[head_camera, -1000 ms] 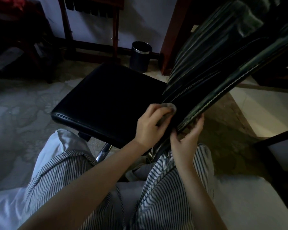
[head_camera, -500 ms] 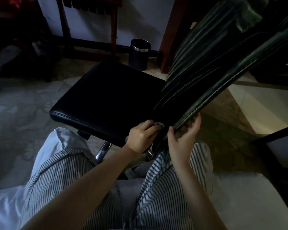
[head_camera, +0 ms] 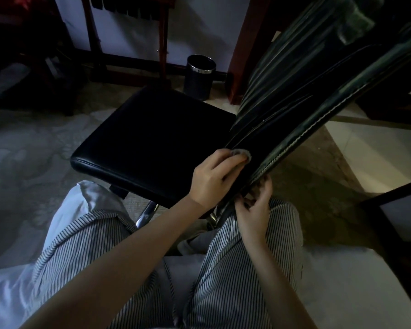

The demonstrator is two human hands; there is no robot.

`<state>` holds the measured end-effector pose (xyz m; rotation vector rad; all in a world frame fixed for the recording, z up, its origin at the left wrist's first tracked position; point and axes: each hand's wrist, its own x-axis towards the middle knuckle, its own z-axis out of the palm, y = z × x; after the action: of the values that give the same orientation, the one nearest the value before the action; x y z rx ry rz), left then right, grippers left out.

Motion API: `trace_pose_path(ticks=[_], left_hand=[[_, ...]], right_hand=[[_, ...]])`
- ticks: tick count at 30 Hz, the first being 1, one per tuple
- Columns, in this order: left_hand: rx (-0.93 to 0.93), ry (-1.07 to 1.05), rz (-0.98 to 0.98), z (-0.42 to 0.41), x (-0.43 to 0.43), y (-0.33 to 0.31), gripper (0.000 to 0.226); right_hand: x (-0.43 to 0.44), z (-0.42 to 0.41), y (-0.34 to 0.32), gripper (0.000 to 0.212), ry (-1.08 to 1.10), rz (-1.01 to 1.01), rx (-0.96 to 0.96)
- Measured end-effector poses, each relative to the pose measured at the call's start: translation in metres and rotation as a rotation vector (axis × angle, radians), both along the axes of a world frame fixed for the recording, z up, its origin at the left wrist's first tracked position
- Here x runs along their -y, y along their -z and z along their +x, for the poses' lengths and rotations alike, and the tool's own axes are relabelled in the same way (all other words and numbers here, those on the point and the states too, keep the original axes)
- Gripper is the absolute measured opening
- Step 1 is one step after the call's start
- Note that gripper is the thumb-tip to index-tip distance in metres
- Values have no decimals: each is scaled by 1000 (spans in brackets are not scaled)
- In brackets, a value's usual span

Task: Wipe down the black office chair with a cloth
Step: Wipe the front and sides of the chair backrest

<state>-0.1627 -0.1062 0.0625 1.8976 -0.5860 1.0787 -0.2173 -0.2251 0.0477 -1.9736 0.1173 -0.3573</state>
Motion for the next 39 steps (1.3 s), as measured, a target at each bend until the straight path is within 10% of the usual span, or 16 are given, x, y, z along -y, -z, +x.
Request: trace_pose_path(ticks=[21, 30, 39], left_hand=[[-389, 26, 302, -21, -10, 94, 25], [-387, -61, -159, -26, -25, 59, 15], [-311, -82, -192, -7, -5, 40, 15]], right_hand=[[1, 4, 1, 75, 8, -16, -58], [-3, 3, -1, 77, 34, -74, -78], [-3, 2, 0, 78, 59, -151, -71]])
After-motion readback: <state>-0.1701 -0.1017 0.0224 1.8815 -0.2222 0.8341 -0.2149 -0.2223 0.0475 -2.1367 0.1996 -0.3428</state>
